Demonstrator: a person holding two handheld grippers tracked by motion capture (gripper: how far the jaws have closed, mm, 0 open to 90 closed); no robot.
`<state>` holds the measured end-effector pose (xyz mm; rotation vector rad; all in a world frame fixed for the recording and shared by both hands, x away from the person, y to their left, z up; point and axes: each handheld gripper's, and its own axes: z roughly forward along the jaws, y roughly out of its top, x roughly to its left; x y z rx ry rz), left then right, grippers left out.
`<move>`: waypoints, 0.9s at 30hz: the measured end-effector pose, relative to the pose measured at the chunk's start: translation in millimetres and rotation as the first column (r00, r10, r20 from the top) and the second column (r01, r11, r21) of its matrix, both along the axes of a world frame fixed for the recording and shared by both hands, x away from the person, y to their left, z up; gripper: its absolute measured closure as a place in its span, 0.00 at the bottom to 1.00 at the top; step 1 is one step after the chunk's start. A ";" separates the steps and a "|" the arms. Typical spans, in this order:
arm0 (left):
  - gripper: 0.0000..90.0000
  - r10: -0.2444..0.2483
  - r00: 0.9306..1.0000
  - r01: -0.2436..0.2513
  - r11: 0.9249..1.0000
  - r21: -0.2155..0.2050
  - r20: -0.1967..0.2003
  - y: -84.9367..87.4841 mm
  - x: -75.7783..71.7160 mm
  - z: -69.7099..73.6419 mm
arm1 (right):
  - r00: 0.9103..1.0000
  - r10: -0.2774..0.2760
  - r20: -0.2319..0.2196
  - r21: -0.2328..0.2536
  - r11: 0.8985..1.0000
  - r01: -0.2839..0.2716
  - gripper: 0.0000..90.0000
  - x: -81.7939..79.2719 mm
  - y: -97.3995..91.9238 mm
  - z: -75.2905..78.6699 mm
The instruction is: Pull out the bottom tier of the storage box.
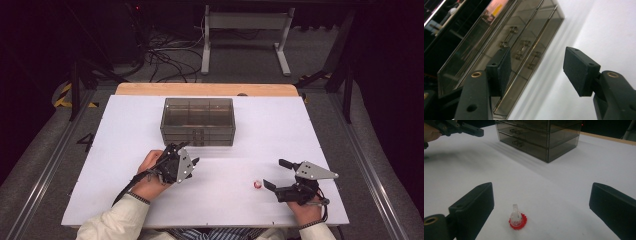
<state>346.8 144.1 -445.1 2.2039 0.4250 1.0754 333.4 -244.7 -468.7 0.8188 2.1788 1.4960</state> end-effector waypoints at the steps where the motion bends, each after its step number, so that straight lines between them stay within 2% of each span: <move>1: 0.45 0.000 1.000 0.000 1.000 0.000 0.000 0.0 0.0 0.0 | 1.000 0.000 0.000 0.000 1.000 0.000 0.07 0.0 0.0 0.0; 3: 0.47 0.007 1.000 -0.008 0.999 0.036 0.030 -2.6 1.4 -3.8 | 1.000 0.000 0.000 0.000 1.000 0.000 0.07 0.0 0.0 0.0; 5: 0.47 0.009 0.999 -0.011 0.999 0.046 0.039 -3.6 1.6 -5.3 | 1.000 0.001 0.000 0.000 1.000 -0.001 0.07 0.0 0.0 0.0; 6: 0.49 0.011 0.998 -0.015 0.997 0.075 0.058 -5.3 1.8 -8.0 | 1.000 0.000 -0.001 0.002 1.000 0.000 0.07 -0.1 0.2 0.0; 7: 0.50 0.011 0.998 -0.015 0.997 0.075 0.058 -5.3 1.8 -8.0 | 1.000 0.000 -0.001 0.002 1.000 0.000 0.07 -0.1 0.2 0.0; 8: 0.51 0.008 0.997 -0.016 0.994 0.109 0.081 -6.8 2.4 -10.5 | 1.000 0.000 -0.001 0.002 1.000 0.000 0.07 -0.1 0.2 0.0; 9: 0.52 0.008 0.997 -0.016 0.994 0.109 0.081 -6.8 2.4 -10.5 | 1.000 0.000 -0.001 0.002 1.000 0.000 0.07 -0.1 0.2 0.0; 11: 0.54 0.012 0.994 -0.026 0.991 0.135 0.106 -8.5 2.6 -14.1 | 1.000 -0.001 -0.001 0.002 1.000 0.001 0.07 -0.1 0.2 0.0; 12: 0.55 0.009 0.991 -0.033 0.984 0.178 0.135 -10.3 3.3 -17.7 | 1.000 0.000 -0.001 0.001 1.000 0.000 0.07 -0.2 0.2 0.0; 13: 0.55 0.009 0.991 -0.033 0.984 0.178 0.135 -10.3 3.3 -17.7 | 1.000 0.000 -0.001 0.001 1.000 0.000 0.07 -0.2 0.2 0.0; 15: 0.56 0.003 0.986 -0.042 0.972 0.232 0.165 -13.4 4.4 -23.7 | 1.000 0.001 -0.001 0.001 1.000 -0.001 0.07 -0.1 0.3 0.0; 17: 0.57 0.010 0.985 -0.050 0.970 0.236 0.171 -14.3 4.4 -26.1 | 1.000 0.001 -0.001 0.001 1.000 -0.001 0.07 -0.1 0.2 0.0; 18: 0.57 0.011 0.984 -0.055 0.969 0.242 0.179 -15.2 4.5 -27.7 | 1.000 0.001 -0.001 0.001 1.000 -0.001 0.07 -0.1 0.2 0.0; 19: 0.57 0.012 0.982 -0.061 0.964 0.259 0.187 -16.5 5.3 -29.7 | 1.000 0.001 -0.001 0.001 1.000 -0.001 0.07 -0.1 0.3 0.0; 22: 0.58 0.017 0.981 -0.071 0.960 0.271 0.194 -18.1 5.8 -32.2 | 1.000 0.001 -0.002 0.002 1.000 -0.001 0.07 -0.2 0.5 0.0; 27: 0.61 0.039 0.974 -0.109 0.944 0.310 0.222 -22.5 7.4 -38.2 | 1.000 0.001 -0.002 0.002 1.000 -0.001 0.07 -0.2 0.6 0.0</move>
